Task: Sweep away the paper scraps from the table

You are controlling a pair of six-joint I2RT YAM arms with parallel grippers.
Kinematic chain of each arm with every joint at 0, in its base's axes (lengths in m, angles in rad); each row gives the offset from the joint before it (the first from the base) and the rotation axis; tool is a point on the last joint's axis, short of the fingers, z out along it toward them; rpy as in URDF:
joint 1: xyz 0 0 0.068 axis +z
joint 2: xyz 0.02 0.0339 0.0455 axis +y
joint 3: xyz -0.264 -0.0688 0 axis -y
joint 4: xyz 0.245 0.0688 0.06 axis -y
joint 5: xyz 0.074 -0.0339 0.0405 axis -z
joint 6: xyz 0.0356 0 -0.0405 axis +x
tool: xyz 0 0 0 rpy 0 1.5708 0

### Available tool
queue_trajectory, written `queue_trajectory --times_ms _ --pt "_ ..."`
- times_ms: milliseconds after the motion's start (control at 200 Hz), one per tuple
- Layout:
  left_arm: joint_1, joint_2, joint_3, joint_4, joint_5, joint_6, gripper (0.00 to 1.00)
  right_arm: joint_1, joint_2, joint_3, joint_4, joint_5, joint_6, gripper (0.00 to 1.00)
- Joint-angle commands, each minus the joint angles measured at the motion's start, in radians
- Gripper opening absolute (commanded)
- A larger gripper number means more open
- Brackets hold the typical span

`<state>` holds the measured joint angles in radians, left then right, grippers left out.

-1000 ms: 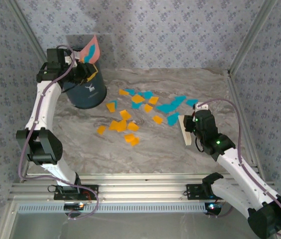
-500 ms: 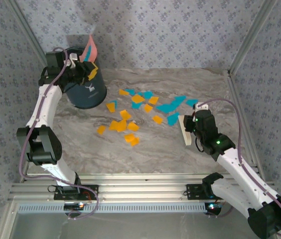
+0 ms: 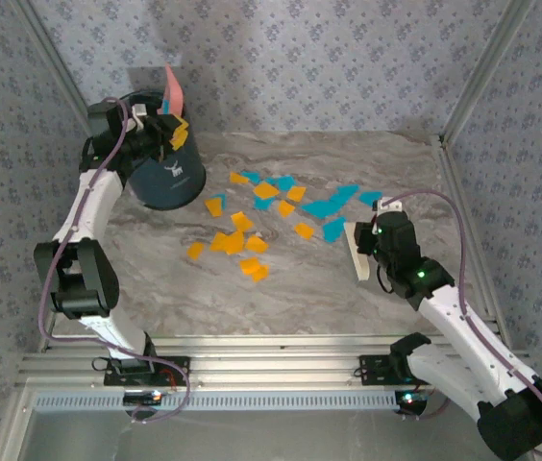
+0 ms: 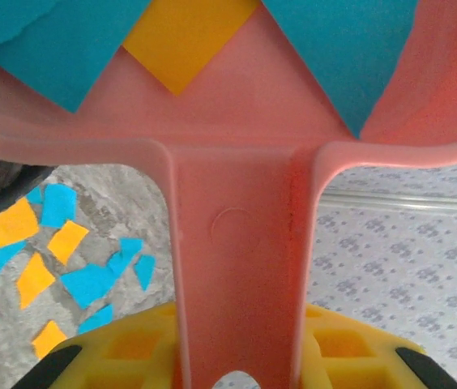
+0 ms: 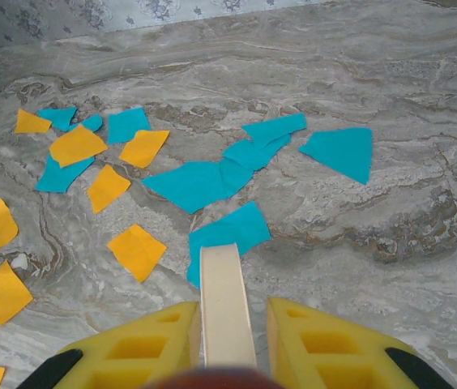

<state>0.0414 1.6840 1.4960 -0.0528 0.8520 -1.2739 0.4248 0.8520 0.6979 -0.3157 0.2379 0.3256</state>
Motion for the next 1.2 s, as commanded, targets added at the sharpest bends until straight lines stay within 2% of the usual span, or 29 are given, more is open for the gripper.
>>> queue_trajectory --times_ms 0,595,770,1194 --pt "0.010 -0.039 -0.017 0.148 0.035 -0.098 0.00 -0.007 -0.006 0.002 0.024 -0.004 0.016 0.00" --pt "0.019 -0.055 -0.113 0.458 0.026 -0.374 0.00 -0.008 -0.003 -0.001 0.026 -0.006 0.018 0.00" --pt "0.019 -0.047 -0.155 0.625 0.017 -0.516 0.00 -0.008 -0.003 -0.005 0.025 -0.004 0.018 0.00" --pt "0.020 -0.052 -0.235 0.853 -0.031 -0.736 0.00 -0.009 -0.006 -0.004 0.024 -0.005 0.018 0.00"
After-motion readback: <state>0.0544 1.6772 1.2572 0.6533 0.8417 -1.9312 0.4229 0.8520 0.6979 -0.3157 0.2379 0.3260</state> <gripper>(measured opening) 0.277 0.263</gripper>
